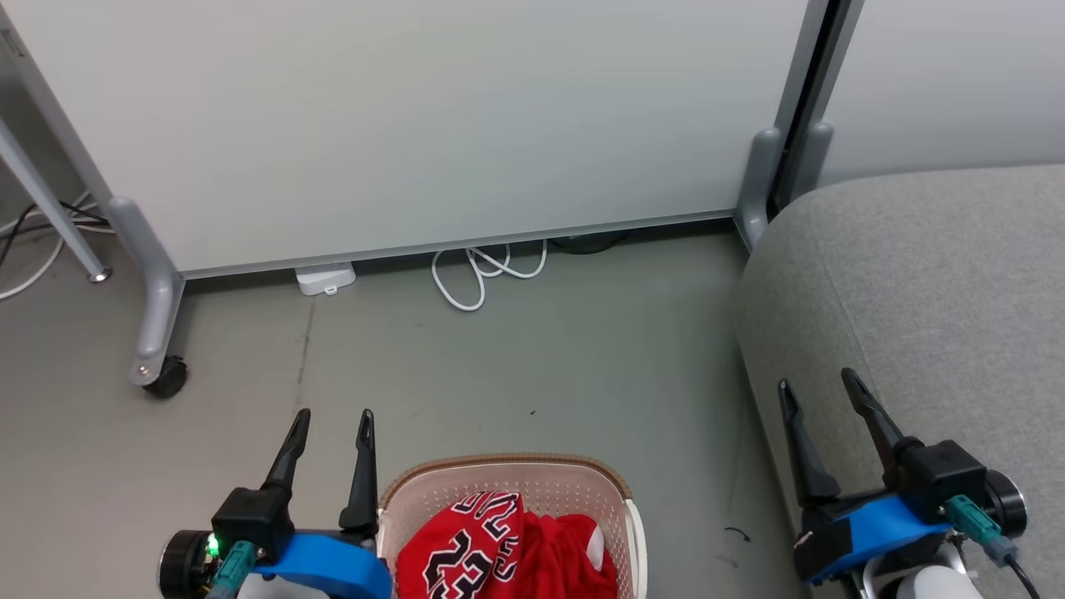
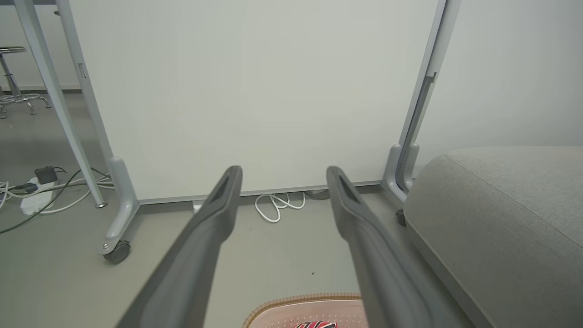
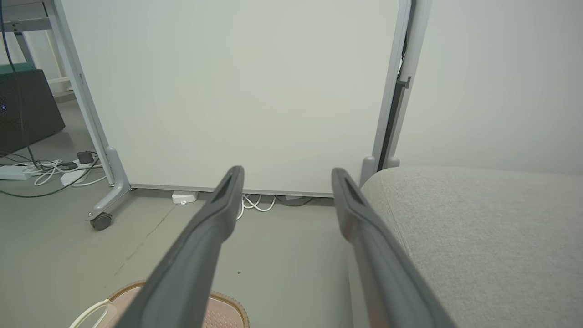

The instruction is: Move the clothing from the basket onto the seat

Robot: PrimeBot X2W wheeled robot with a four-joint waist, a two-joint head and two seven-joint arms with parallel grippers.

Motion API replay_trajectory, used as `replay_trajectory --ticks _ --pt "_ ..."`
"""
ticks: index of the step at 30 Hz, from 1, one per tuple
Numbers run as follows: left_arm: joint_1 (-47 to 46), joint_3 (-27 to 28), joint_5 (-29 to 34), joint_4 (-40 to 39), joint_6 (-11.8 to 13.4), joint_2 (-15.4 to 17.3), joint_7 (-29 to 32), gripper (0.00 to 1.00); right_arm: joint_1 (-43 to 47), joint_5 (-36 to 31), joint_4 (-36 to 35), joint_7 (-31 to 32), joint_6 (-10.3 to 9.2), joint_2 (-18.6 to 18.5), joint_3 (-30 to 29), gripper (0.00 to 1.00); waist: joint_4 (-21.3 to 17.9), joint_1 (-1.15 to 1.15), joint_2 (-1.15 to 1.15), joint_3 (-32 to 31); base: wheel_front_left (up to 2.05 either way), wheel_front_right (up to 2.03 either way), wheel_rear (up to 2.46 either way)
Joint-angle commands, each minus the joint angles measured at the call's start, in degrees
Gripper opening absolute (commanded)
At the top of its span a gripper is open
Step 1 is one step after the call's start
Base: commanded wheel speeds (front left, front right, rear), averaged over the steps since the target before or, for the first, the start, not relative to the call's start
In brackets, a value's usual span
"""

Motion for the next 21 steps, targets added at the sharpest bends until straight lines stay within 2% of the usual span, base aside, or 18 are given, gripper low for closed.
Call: replay_trajectory --ticks 1,7,21 --pt "-0.54 0.07 0.23 0.62 -0.13 0.38 -0.25 1.0 -0.93 0.05 -0.2 -0.22 0.12 -0.33 0.39 1.0 -1.34 0.0 0.0 1.26 0.0 0.0 0.0" --pt "-2.66 -0.44 0.25 4.47 -0.41 0.87 0.07 1.0 -3.02 0.46 -1.14 -0.59 0.13 -0.31 1.85 1.0 -4.65 0.0 0.0 5.65 0.0 0.0 0.0" --pt "-17.32 -3.1 1.09 23.4 -2.23 3.51 2.6 1.0 -11.61 2.76 -4.35 -2.03 0.13 -0.25 7.16 1.0 -13.45 0.0 0.0 25.45 0.0 0.0 0.0"
